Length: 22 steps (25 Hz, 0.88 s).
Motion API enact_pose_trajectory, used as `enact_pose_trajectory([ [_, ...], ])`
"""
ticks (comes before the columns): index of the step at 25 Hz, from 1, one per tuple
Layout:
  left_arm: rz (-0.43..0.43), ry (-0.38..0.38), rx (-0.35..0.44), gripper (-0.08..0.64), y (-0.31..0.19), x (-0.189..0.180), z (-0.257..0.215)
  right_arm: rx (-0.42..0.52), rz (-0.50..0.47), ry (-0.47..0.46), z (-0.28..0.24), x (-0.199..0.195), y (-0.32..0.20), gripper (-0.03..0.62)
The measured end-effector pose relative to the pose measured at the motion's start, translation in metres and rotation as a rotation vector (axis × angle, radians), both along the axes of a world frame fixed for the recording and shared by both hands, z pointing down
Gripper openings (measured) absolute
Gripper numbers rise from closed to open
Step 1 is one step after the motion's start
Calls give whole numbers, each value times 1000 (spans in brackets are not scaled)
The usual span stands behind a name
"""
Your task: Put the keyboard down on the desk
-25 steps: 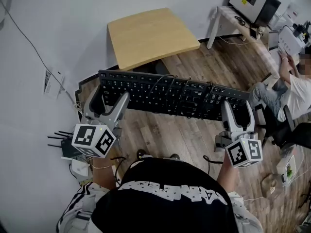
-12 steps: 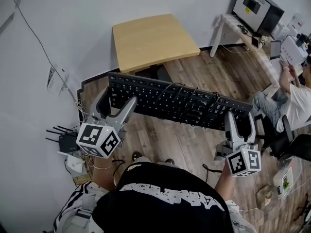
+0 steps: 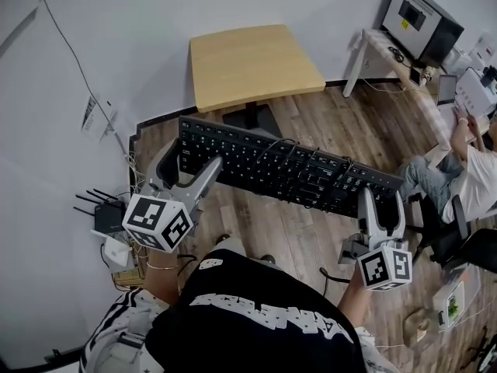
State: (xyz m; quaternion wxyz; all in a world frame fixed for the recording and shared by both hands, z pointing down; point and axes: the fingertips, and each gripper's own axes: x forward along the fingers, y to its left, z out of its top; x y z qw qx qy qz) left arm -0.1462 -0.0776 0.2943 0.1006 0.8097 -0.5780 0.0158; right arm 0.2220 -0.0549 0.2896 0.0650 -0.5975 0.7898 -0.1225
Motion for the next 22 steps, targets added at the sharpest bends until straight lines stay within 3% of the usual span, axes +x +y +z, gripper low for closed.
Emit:
enact_pose_trajectory([
  [16,81,37,37,382,-16,8,21,20,89,32,11,5,15,360],
  [22,65,59,32,382,-17,8,29,28,71,57,9,4,9,360],
])
